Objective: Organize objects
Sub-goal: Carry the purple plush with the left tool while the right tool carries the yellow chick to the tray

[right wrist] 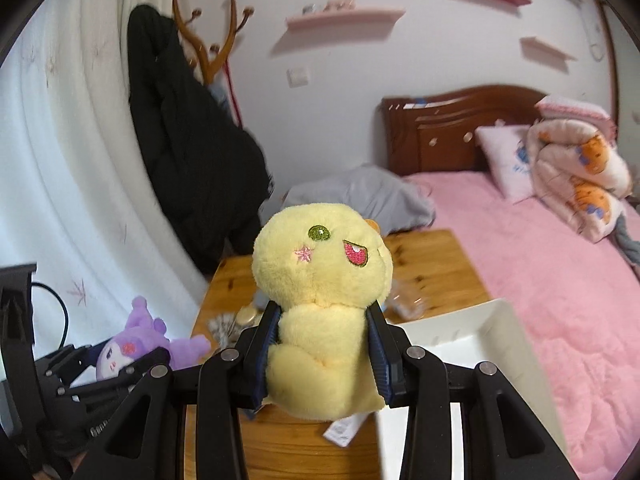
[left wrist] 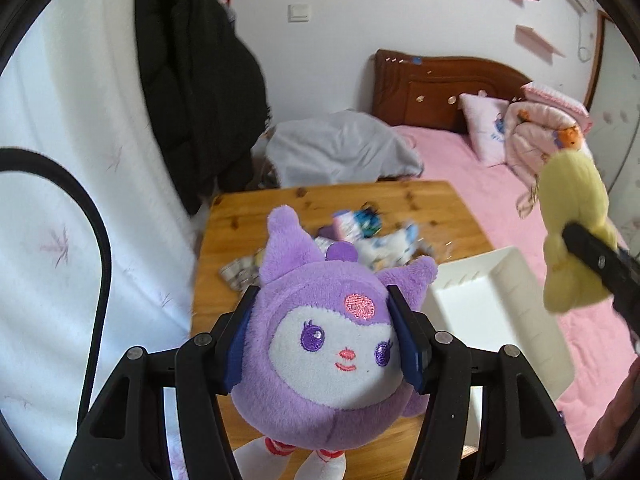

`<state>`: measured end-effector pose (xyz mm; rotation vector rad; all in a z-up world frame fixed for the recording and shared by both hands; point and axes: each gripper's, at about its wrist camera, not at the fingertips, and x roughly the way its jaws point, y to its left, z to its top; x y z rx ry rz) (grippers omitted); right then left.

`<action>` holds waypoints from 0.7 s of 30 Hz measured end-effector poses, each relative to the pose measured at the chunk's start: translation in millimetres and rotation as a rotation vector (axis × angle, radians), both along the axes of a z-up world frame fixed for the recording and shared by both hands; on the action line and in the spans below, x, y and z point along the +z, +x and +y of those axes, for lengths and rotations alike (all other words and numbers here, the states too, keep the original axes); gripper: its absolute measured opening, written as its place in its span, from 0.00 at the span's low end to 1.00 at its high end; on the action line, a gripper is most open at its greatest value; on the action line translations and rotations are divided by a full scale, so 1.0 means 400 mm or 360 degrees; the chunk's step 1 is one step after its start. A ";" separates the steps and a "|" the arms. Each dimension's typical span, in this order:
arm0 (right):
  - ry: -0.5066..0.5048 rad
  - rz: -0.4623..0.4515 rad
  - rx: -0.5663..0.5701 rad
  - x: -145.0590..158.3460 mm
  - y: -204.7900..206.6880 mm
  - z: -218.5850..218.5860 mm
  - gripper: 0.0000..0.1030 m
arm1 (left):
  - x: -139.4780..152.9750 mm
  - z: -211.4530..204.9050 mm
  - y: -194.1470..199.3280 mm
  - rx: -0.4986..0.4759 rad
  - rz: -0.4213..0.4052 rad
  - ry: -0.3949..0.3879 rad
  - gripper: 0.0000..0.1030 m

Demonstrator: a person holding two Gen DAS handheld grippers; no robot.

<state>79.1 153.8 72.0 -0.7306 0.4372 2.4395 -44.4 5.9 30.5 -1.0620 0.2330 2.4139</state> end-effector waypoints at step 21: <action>0.0112 0.0024 -0.0343 0.039 0.279 0.170 0.40 | 0.101 0.372 0.042 -0.0353 -0.0041 0.0119 0.63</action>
